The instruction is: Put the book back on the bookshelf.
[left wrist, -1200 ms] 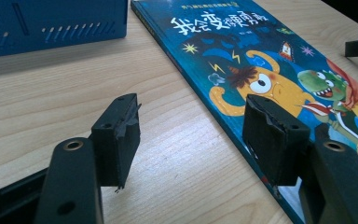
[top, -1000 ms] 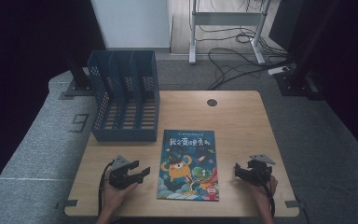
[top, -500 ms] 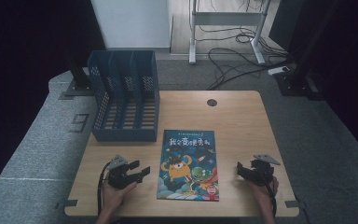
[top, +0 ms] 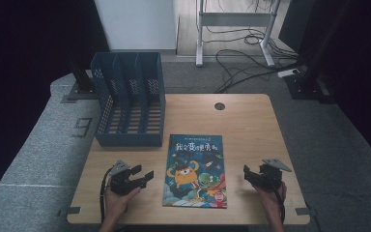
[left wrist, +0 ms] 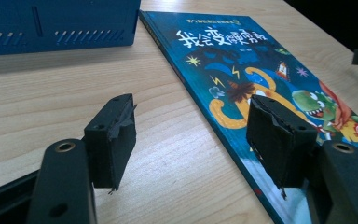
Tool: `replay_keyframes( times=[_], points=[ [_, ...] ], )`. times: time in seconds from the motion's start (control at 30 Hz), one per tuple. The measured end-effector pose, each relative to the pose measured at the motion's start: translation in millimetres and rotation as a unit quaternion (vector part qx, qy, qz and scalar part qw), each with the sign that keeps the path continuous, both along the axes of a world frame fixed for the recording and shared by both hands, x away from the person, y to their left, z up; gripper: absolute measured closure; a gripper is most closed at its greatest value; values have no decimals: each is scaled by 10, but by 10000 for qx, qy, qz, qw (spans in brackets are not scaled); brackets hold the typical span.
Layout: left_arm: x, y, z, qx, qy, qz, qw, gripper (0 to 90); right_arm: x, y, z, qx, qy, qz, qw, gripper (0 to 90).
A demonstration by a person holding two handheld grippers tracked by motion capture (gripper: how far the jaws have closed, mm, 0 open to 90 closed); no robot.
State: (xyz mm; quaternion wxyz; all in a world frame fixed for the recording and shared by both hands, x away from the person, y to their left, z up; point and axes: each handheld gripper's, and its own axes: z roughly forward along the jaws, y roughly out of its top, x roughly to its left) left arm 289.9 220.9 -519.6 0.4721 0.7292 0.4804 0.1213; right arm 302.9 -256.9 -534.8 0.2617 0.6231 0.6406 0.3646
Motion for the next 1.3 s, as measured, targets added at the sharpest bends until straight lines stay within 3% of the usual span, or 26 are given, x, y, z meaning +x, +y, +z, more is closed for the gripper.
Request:
replay_keyframes(
  times=[0.27,0.4,0.63,0.93,1.1,1.3],
  points=[
    [15,-28,15,65,-9,81,9999,326,-9,119,101,21,-186,210,9996,158],
    [15,-85,69,167,-43,54,9998,326,18,164,128,-6,-165,331,9993,157],
    [134,-296,117,416,-43,-132,9990,323,61,256,220,11,-257,518,9983,160],
    [158,-497,25,604,-7,-401,9974,315,57,514,291,115,-270,868,9958,160],
    [161,-513,-9,645,25,-462,9968,311,88,677,293,99,-238,944,9952,159],
    [146,-532,2,552,94,-412,9976,287,111,864,267,178,-261,1083,9936,159]
  ],
)
